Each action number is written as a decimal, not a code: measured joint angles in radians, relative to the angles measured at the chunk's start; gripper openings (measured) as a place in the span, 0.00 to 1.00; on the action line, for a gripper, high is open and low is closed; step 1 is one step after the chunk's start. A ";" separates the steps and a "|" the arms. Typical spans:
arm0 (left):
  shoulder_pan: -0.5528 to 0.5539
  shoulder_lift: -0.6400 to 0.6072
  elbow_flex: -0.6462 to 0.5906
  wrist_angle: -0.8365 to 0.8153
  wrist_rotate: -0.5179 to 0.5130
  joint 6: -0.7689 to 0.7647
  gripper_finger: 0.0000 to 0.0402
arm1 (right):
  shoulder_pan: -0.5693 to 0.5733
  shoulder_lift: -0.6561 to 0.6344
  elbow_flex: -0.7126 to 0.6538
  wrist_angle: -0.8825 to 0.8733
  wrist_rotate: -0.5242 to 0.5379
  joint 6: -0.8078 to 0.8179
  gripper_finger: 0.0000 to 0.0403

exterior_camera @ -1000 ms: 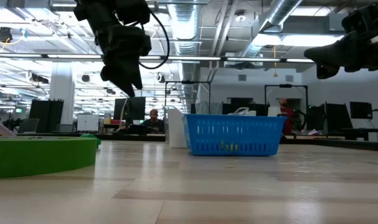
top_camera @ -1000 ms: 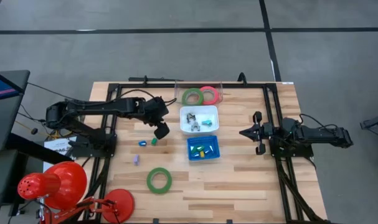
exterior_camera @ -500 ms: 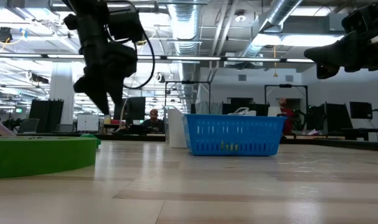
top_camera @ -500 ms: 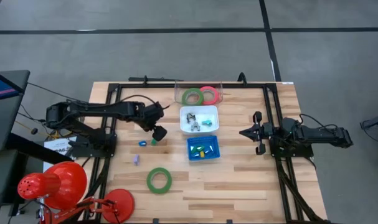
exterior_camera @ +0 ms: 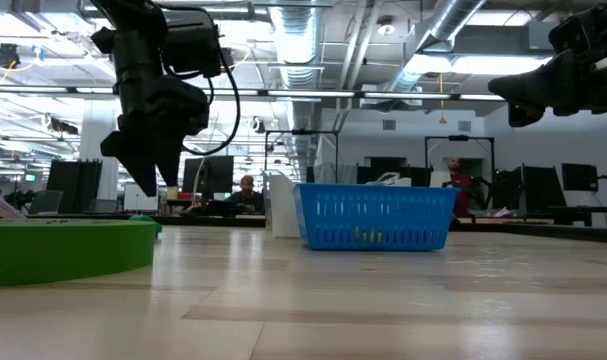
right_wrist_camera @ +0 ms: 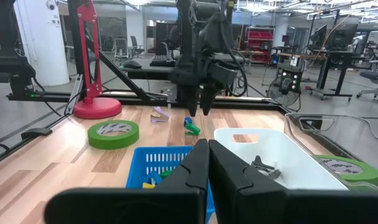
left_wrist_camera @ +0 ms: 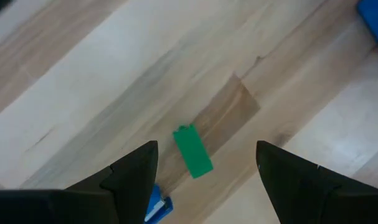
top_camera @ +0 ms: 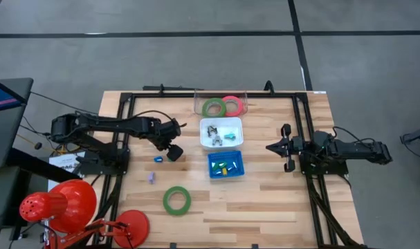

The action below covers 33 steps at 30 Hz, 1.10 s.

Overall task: Pick and place Stapler, Stapler remover, tape
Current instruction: Put the green stapler into the blue bin

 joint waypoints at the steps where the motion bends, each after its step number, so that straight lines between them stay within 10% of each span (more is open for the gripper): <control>1: -0.007 0.000 0.003 -0.001 0.000 -0.002 0.65 | 0.000 0.000 0.000 0.000 0.000 0.000 0.00; 33: -0.097 0.056 0.309 -0.189 0.003 -0.099 0.65 | 0.000 0.000 0.000 0.000 0.000 0.000 0.00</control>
